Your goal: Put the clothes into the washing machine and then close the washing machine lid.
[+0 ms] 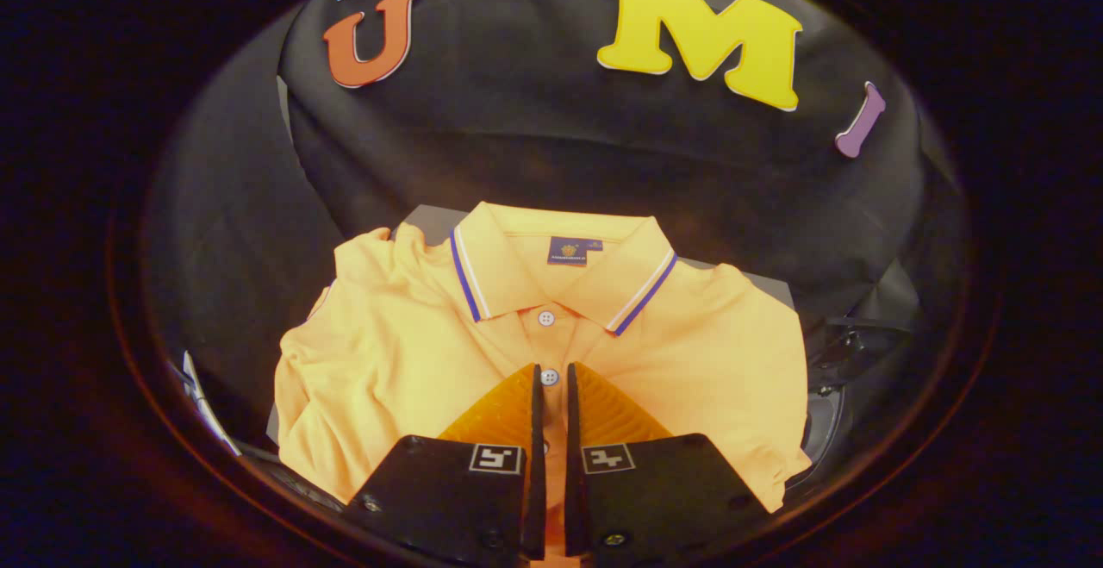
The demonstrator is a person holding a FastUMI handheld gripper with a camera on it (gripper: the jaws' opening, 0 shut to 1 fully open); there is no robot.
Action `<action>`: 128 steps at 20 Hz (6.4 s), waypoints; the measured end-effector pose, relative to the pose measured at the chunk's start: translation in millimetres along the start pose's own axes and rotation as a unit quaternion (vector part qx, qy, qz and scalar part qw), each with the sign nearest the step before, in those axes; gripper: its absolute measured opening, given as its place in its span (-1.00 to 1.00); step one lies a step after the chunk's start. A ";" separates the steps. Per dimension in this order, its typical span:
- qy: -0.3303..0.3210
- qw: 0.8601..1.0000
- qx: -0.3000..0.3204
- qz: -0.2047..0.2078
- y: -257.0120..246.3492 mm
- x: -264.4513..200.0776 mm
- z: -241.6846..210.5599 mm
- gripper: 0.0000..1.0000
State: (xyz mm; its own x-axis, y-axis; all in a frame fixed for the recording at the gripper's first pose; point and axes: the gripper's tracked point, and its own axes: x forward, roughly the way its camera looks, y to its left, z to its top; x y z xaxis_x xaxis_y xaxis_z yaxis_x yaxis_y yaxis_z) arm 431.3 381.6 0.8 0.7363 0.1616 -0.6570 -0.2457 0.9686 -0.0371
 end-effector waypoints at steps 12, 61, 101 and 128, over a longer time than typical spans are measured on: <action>-0.109 0.991 0.022 0.081 -8.3 -34.2 24.6 -0.87; -0.185 0.980 0.076 0.008 -371.4 -120.9 -56.1 -0.88; 0.055 0.988 0.118 -0.084 -429.7 70.6 -201.1 0.82; -0.164 0.976 0.090 -0.111 -459.3 24.7 3.0 0.82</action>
State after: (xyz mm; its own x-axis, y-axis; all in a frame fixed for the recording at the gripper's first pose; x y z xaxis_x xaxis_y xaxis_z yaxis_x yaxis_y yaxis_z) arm 564.2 -58.8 3.9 0.9282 -0.0326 -0.3706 0.0360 0.9993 0.0022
